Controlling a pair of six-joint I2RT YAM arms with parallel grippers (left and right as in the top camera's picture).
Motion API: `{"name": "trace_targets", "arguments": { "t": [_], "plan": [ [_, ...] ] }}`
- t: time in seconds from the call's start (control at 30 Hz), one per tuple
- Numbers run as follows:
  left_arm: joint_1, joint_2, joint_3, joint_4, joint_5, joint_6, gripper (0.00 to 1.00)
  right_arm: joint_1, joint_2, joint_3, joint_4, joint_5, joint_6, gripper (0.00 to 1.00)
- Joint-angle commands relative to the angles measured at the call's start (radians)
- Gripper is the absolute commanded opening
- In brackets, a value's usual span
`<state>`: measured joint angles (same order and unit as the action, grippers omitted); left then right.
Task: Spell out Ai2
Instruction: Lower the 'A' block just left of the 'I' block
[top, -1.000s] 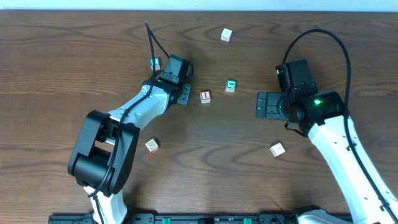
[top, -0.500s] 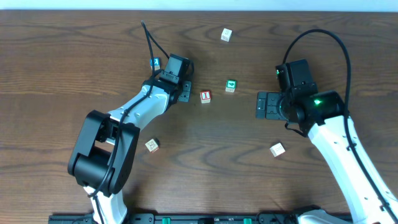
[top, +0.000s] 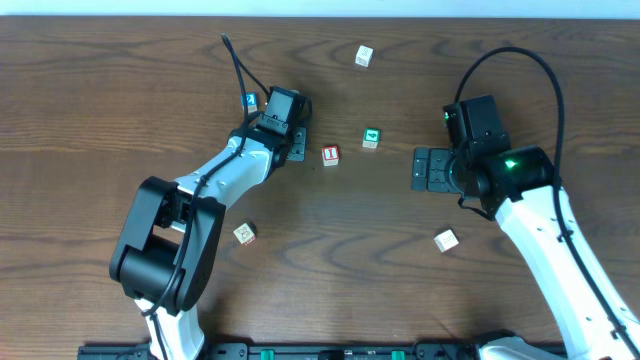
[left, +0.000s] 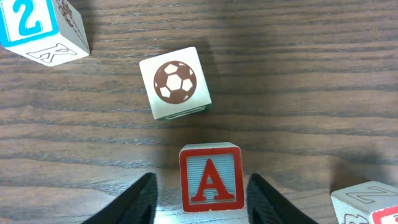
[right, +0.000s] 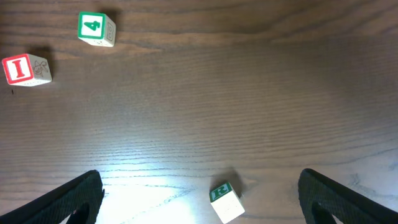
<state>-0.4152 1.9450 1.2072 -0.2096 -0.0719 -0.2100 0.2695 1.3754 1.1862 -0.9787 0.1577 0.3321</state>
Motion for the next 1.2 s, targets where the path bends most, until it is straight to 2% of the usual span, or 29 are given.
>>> {"name": "trace_targets", "arguments": {
  "t": [0.0, 0.2, 0.4, 0.6, 0.73, 0.83, 1.03, 1.17],
  "plan": [
    [0.002, 0.023, 0.002, 0.003, -0.014, -0.008, 0.52, -0.003, 0.004, -0.005, -0.002, 0.018, 0.011, 0.99],
    [0.002, 0.024, 0.002, 0.006, -0.006, -0.008, 0.54, -0.003, 0.004, -0.005, -0.002, 0.018, 0.011, 0.99],
    [0.002, 0.031, 0.002, 0.014, -0.006, -0.007, 0.65, -0.003, 0.004, -0.005, -0.002, 0.018, 0.011, 0.99],
    [0.002, 0.062, 0.002, 0.074, -0.006, -0.003, 0.66, -0.003, 0.004, -0.005, -0.004, 0.018, 0.011, 0.99],
    [0.002, 0.091, 0.002, 0.084, -0.006, -0.003, 0.59, -0.003, 0.004, -0.005, -0.006, 0.018, 0.011, 0.99],
    [0.002, 0.095, 0.002, 0.086, -0.01, -0.003, 0.41, -0.003, 0.004, -0.005, -0.006, 0.019, 0.011, 0.99],
    [0.002, 0.094, 0.002, 0.104, -0.01, -0.004, 0.25, -0.003, 0.004, -0.005, -0.006, 0.019, 0.011, 0.99],
    [-0.003, 0.077, 0.002, 0.073, -0.005, -0.009, 0.28, -0.003, 0.004, -0.005, -0.005, 0.02, 0.011, 0.99]
  ]
}}
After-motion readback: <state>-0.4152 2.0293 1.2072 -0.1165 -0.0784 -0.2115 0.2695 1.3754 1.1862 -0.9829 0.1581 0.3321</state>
